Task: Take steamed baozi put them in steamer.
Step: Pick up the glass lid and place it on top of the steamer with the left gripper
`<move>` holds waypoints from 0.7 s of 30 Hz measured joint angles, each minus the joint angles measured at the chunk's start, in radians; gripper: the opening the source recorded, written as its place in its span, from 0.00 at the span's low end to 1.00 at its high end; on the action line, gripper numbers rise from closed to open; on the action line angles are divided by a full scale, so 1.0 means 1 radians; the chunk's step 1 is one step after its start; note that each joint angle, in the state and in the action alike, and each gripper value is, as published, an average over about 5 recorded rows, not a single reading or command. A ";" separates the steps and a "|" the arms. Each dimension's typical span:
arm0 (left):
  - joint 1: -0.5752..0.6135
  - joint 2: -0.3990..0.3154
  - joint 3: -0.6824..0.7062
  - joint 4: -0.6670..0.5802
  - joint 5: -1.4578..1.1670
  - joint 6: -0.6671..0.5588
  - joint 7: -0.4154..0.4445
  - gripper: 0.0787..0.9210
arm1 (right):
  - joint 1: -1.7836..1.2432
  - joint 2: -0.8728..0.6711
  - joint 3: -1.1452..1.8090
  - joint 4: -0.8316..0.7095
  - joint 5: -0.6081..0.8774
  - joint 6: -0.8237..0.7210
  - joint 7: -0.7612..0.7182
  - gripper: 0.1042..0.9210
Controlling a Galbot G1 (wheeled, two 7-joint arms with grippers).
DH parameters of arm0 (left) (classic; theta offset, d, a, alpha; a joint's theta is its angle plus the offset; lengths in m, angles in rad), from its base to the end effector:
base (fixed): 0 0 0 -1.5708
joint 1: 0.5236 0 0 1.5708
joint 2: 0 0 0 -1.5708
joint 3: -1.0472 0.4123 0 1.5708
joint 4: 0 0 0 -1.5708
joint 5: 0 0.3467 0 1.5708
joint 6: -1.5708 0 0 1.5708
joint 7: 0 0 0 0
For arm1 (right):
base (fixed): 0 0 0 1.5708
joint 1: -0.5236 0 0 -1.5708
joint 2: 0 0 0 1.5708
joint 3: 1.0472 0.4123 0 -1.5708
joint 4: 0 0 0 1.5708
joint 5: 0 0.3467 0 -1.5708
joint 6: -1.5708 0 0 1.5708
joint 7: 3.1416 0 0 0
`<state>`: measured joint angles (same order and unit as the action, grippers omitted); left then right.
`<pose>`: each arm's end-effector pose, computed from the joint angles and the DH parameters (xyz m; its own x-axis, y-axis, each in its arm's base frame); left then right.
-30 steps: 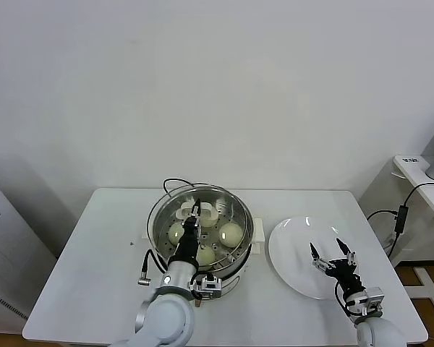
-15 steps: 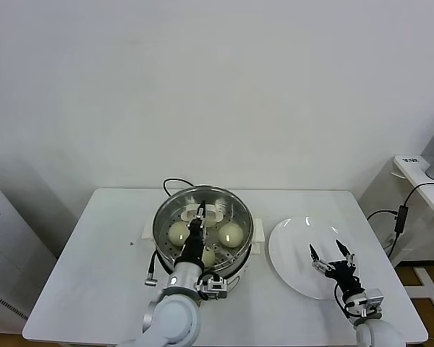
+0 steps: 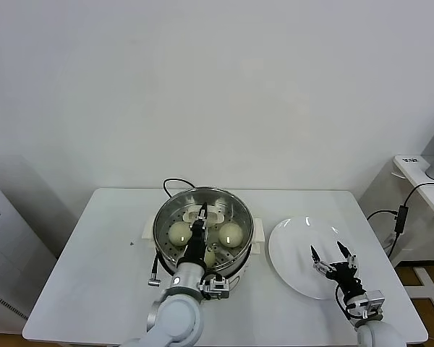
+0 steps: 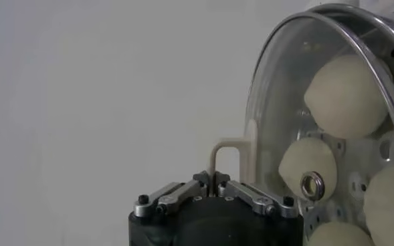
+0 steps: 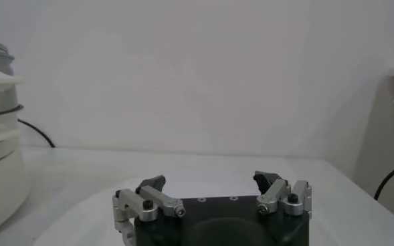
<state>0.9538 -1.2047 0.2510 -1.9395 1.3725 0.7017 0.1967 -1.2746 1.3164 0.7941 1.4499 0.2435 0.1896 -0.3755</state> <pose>0.2627 -0.1083 -0.3262 -0.9910 0.1333 -0.0145 -0.0134 0.0090 0.9999 0.2292 -0.2033 -0.4804 -0.9915 -0.0868 0.0972 -0.0903 0.9954 -0.0332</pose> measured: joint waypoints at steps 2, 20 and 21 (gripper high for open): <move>0.000 -0.001 0.000 0.005 -0.001 0.000 -0.003 0.03 | 0.000 0.000 0.000 0.000 0.000 0.000 0.000 0.88; 0.025 0.017 -0.017 -0.007 -0.066 0.001 -0.042 0.24 | -0.004 0.005 0.005 -0.001 0.000 0.004 -0.003 0.88; 0.029 0.021 -0.020 -0.013 -0.074 0.000 -0.044 0.27 | -0.004 0.006 0.005 -0.002 0.000 0.004 -0.003 0.88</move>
<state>0.9825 -1.1839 0.2310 -1.9523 1.2988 0.7012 0.1528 -1.2783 1.3220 0.7991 1.4483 0.2434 0.1935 -0.3786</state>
